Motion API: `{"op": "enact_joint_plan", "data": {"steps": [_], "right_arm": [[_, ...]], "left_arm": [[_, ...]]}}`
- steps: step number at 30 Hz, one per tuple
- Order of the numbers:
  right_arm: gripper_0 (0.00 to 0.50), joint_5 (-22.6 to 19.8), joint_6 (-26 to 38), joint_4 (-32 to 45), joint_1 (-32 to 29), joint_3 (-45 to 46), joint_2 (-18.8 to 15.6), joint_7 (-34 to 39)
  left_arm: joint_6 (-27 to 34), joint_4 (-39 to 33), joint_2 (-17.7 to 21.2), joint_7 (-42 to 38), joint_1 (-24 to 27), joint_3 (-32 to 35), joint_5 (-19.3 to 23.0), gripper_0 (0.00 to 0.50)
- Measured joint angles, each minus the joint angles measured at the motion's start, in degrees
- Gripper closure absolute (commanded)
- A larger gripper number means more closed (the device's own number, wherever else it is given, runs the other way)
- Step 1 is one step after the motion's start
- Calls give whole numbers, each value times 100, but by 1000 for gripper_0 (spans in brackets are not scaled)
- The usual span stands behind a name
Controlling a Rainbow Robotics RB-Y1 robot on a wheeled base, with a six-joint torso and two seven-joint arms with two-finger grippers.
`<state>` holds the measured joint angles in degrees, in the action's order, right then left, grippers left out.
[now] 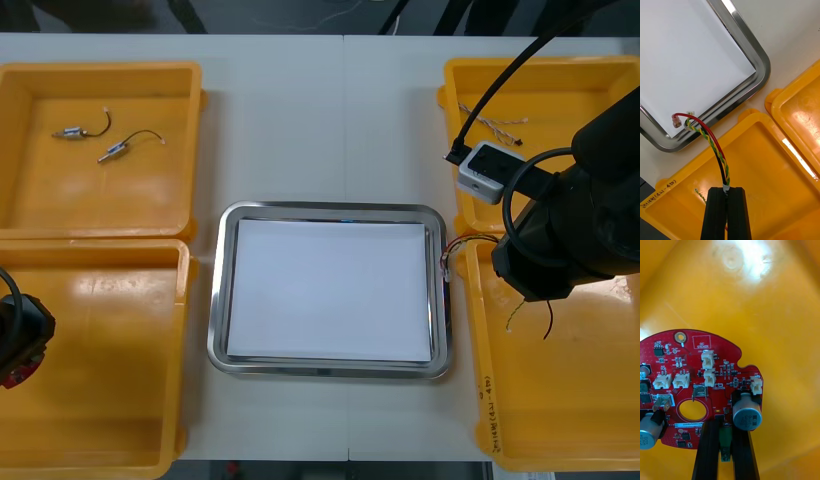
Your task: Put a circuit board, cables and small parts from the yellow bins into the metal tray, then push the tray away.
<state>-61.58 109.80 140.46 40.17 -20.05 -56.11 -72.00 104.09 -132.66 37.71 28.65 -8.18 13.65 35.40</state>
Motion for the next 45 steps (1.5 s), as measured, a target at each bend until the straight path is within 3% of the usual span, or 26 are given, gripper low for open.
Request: {"op": "enact_joint_plan", "data": {"steps": [12, 21, 45], "right_arm": [[500, 0, 0, 1, 4, 0, 1, -1], [500, 0, 0, 1, 5, 0, 2, -1], [500, 15, 0, -1, 10, 0, 2, -1]], "left_arm": [[474, -237, 711, 1556, 631, 33, 1418, 500], [540, -401, 874, 1663, 1360, 22, 2283, 500], [545, -408, 1006, 1973, 3329, -2689, 1887, 500]]}}
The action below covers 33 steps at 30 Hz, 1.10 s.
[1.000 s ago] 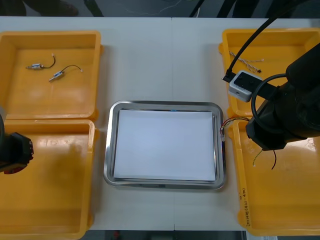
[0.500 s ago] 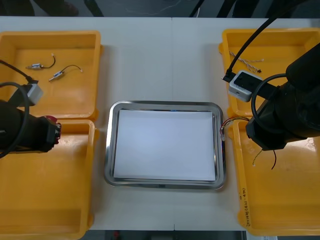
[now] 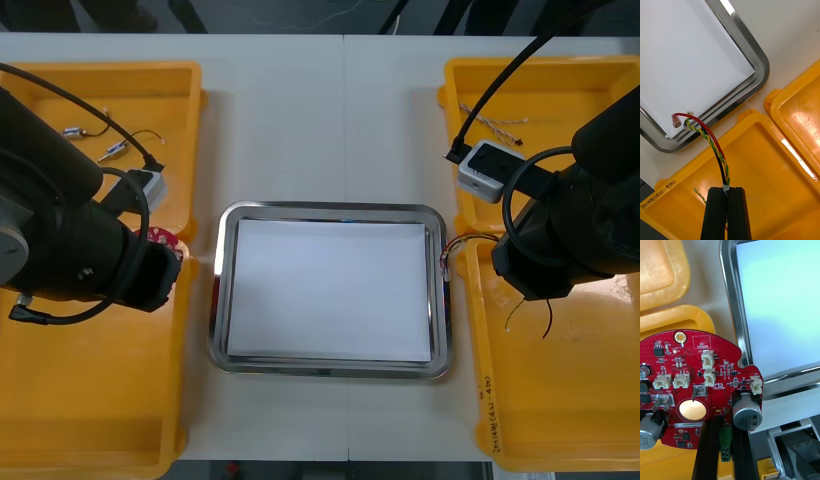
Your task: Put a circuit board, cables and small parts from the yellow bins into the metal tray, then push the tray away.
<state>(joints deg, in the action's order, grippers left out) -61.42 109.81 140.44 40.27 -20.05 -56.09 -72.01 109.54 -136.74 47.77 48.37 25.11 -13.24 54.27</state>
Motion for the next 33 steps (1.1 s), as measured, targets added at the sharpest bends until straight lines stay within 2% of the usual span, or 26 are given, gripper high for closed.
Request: {"op": "enact_joint_plan", "data": {"steps": [6, 18, 27, 33], "right_arm": [[500, 2, 0, 0, 1, 0, 2, 0], [500, 8, 0, 0, 3, 0, 18, 0], [500, 13, 0, -1, 4, 0, 72, 0], [500, 15, 0, -1, 4, 0, 80, 0]], "left_arm": [[1, 97, -153, 0, 290, -531, -193, 500], [-209, 668, -818, -1, 762, -1657, -1006, 500], [-831, 755, -898, -84, 770, -2449, -1514, 500], [-1145, 785, -899, -591, 770, -2980, -1823, 500]]}}
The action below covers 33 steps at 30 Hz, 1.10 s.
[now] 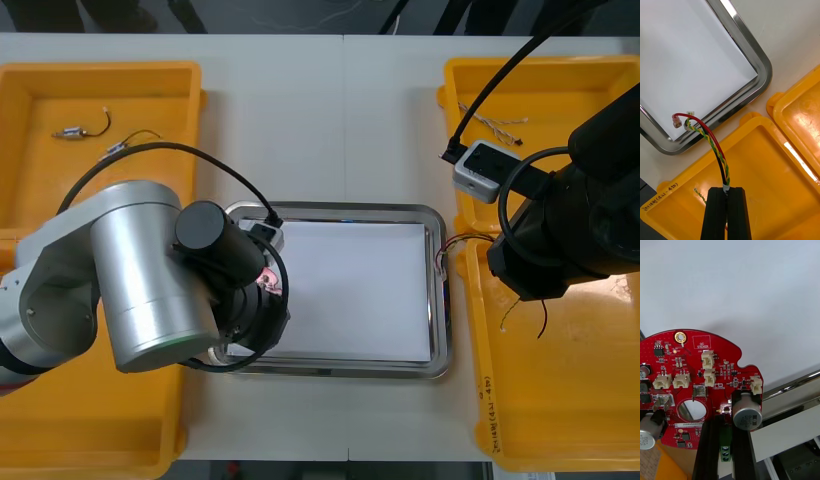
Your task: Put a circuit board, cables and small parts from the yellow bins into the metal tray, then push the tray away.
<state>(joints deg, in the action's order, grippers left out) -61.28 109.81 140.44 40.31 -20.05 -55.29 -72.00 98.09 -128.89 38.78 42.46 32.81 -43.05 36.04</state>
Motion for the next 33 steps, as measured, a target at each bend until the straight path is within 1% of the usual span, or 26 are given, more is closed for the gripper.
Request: {"op": "enact_joint_plan", "data": {"steps": [5, 9, 13, 18, 29, 30, 31, 32, 33], "right_arm": [[500, 0, 0, 0, 0, 0, 2, 0], [500, 0, 0, 0, 0, 0, 2, 0], [500, 0, 0, 0, 0, 0, 2, 0], [500, 0, 0, 0, 0, 0, 3, 0], [500, 1, 0, 0, 0, 0, 3, 0], [500, 1, 0, 0, 0, 0, 3, 0], [500, 1, 0, 0, 0, 0, 3, 0], [500, 1, 0, 0, 0, 0, 3, 0], [500, 1, 0, 0, 0, 0, 3, 0]], "left_arm": [[-281, 198, -2, -479, 0, -328, -210, 500], [-539, 444, -11, -488, 0, -500, -364, 500], [-803, 677, -23, -488, 0, -619, -418, 500], [-1006, 820, -37, -489, 0, -766, -570, 500], [-1094, 879, -64, -551, 0, -840, -575, 494], [-1095, 879, -67, -566, 0, -840, -576, 428], [-1095, 879, -68, -580, 0, -840, -577, 308], [-1096, 879, -69, -594, 0, -840, -577, 253], [-1098, 879, -70, -606, 0, -840, -577, 160]]}}
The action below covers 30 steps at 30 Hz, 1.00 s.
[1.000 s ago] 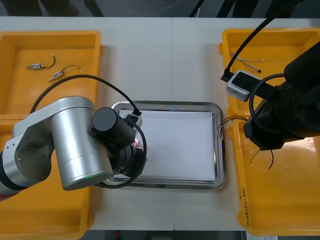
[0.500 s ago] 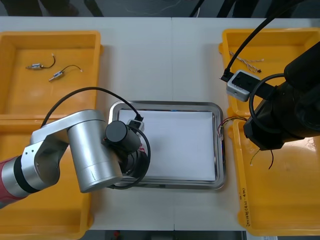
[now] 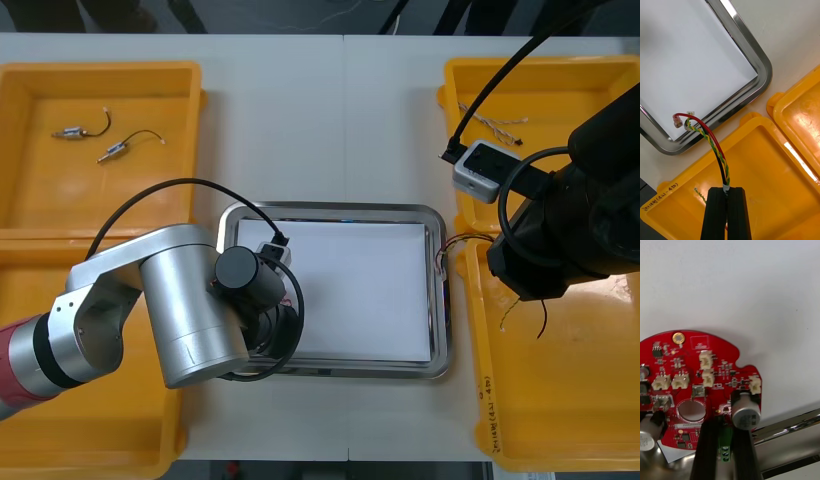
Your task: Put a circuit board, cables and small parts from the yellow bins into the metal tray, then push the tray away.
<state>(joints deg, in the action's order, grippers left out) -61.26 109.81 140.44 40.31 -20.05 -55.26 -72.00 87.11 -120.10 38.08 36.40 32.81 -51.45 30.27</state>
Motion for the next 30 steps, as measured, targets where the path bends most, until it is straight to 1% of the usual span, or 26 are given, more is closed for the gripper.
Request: {"op": "enact_joint_plan", "data": {"steps": [1, 2, 3, 6, 23, 26, 30], "right_arm": [[500, 0, 0, 0, 0, 0, 0, 0], [500, 0, 0, 0, 0, 0, 0, 0], [500, 0, 0, 0, 0, 0, 0, 0], [500, 0, 0, 0, 0, 0, 0, 0], [500, 1, 0, 0, 0, 0, 10, 0], [500, 1, 0, 0, 0, -29, 47, 0], [500, 5, 0, 0, 47, -205, 130, 0]], "left_arm": [[-1, 0, -1, -6, 0, 0, 0, 116], [-3, 0, -1, -13, 0, 0, 0, 88], [-7, 0, -1, -22, 0, 0, 0, 44], [-29, 0, -2, -27, 0, 0, 0, 0], [-72, 0, -6, -63, 1, 39, -27, 0], [-70, 0, -7, -148, 1, 200, 16, 0], [30, 0, -24, -213, 1, 655, 240, 0]]}}
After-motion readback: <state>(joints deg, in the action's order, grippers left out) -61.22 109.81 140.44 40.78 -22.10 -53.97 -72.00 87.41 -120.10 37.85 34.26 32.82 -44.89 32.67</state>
